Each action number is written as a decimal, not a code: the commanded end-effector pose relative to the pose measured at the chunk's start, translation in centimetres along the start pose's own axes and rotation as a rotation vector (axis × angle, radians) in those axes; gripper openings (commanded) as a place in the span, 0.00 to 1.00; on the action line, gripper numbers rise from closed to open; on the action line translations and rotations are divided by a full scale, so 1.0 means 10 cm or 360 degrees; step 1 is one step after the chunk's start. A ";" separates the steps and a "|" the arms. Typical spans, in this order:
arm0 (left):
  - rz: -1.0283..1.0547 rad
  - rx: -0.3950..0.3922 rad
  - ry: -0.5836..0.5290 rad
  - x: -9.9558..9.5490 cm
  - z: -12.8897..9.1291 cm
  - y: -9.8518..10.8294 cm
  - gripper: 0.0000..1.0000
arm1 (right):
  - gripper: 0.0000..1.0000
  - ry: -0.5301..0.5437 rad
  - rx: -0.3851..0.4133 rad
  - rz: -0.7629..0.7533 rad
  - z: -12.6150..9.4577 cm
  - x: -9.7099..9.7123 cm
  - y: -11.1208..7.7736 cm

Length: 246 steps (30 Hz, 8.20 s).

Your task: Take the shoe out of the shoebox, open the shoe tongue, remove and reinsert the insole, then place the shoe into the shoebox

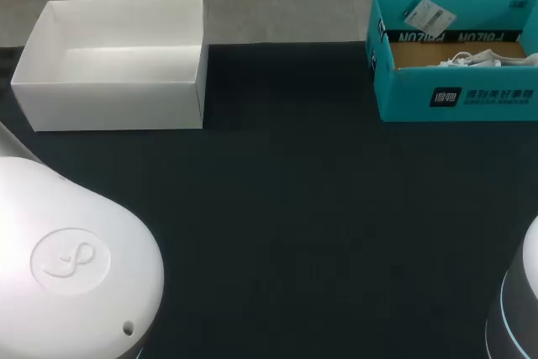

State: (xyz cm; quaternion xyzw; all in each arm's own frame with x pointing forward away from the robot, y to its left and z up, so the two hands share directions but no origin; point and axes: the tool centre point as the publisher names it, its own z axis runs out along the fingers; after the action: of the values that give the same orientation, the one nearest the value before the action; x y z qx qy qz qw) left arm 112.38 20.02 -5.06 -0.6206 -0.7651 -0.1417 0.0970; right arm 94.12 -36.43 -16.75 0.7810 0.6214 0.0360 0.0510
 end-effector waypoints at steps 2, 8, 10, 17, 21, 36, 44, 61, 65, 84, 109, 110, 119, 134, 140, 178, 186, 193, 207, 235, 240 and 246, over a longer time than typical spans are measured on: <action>0.0003 -0.0507 -0.0004 -0.11 0.02 -0.84 0.00 | 1.00 -0.0001 -0.0004 0.0000 0.00 0.00 -0.01; 0.0018 -0.0558 -0.0047 -0.26 0.01 -1.15 0.00 | 1.00 -0.0001 -0.0004 0.0000 0.00 0.00 -0.01; 0.0016 -0.0571 -0.0042 -0.31 0.02 -1.25 0.00 | 1.00 -0.0001 -0.0004 0.0000 0.00 0.00 -0.01; 0.0072 -0.0577 -0.0069 -0.41 0.00 -1.42 0.00 | 1.00 -0.0001 -0.0004 0.0000 0.00 0.00 -0.01; 0.0072 -0.0577 -0.0069 -0.41 0.00 -1.42 0.00 | 1.00 -0.0001 -0.0004 0.0000 0.00 0.00 -0.01; 0.0072 -0.0577 -0.0069 -0.41 0.00 -1.42 0.00 | 1.00 -0.0001 -0.0004 0.0000 0.00 0.00 -0.01; 0.0163 -0.0397 -0.0183 -0.54 -0.01 -1.63 0.00 | 1.00 -0.0001 -0.0004 0.0000 0.00 0.00 -0.01; 0.0251 -0.0366 -0.0209 -0.98 -0.16 -2.44 0.00 | 1.00 -0.0001 -0.0004 0.0000 0.00 0.00 -0.01; 0.0243 -0.0370 -0.0231 -1.08 -0.20 -2.63 0.00 | 1.00 -0.0001 -0.0004 0.0000 0.00 0.00 -0.01; 0.0238 -0.0266 -0.0318 -1.66 -0.06 -3.20 0.00 | 1.00 -0.0001 -0.0004 0.0000 0.00 0.00 -0.01; 0.0280 -0.0237 -0.0310 -1.77 0.00 -3.34 0.00 | 1.00 -0.0001 -0.0004 0.0000 0.00 0.00 -0.01; 0.0280 -0.0237 -0.0310 -1.77 0.00 -3.34 0.00 | 1.00 -0.0001 -0.0004 0.0000 0.00 0.00 -0.01; 0.0280 -0.0237 -0.0310 -1.77 0.00 -3.34 0.00 | 1.00 -0.0001 -0.0004 0.0000 0.00 0.00 -0.01; 0.0315 -0.0229 -0.0278 -1.96 0.20 -3.40 0.00 | 1.00 -0.0001 -0.0004 0.0000 0.00 0.00 -0.01; 0.0327 -0.0190 -0.0304 -2.14 0.45 -3.49 0.00 | 1.00 -0.0001 -0.0004 0.0000 0.00 0.00 -0.01; 0.0420 -0.0151 -0.0233 -3.15 1.99 -4.16 0.00 | 1.00 -0.0001 -0.0004 0.0000 0.00 0.00 -0.01; 0.0450 -0.0106 -0.0251 -3.18 2.23 -4.18 0.00 | 1.00 -0.0001 -0.0004 0.0000 0.00 0.00 -0.01; 0.0501 -0.0125 -0.0303 -3.15 2.10 -4.21 1.00 | 1.00 -0.0001 -0.0004 0.0000 0.00 0.00 -0.01; 0.0424 -0.0058 -0.0405 -3.04 1.61 -4.18 1.00 | 1.00 -0.0001 -0.0004 0.0000 0.00 0.00 -0.01; 0.0079 0.0062 -0.0898 -2.41 0.78 -3.92 1.00 | 1.00 -0.0001 -0.0004 0.0000 0.00 0.00 -0.01; 0.0079 0.0062 -0.0898 -2.41 0.78 -3.92 1.00 | 1.00 -0.0001 -0.0004 0.0000 0.00 0.00 -0.01; 0.0079 0.0062 -0.0898 -2.41 0.78 -3.92 1.00 | 1.00 -0.0001 -0.0004 0.0000 0.00 0.00 -0.01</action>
State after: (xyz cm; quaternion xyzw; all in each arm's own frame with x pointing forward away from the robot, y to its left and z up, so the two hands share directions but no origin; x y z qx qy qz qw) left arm 79.61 -7.20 -23.91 -0.6521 -0.7497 0.0527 -0.1000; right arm 94.12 -36.42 -16.75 0.7809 0.6215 0.0361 0.0510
